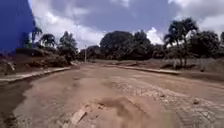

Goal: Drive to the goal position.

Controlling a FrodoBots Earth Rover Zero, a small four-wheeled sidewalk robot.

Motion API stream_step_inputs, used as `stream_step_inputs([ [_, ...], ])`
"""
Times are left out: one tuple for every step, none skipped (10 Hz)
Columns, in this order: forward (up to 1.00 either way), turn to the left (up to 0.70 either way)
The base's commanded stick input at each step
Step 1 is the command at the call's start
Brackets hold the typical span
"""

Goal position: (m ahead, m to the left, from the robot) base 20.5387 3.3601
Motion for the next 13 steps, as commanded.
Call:
stream_step_inputs([
  [-0.70, 0.00],
  [-0.70, 0.00],
  [-0.27, 0.00],
  [0.00, 0.00],
  [0.00, 0.00],
  [0.00, 0.00],
  [0.00, 0.00],
  [0.00, 0.00],
  [0.00, 0.00],
  [0.00, 0.00],
  [0.00, 0.00],
  [0.00, 0.00],
  [0.01, 0.00],
])
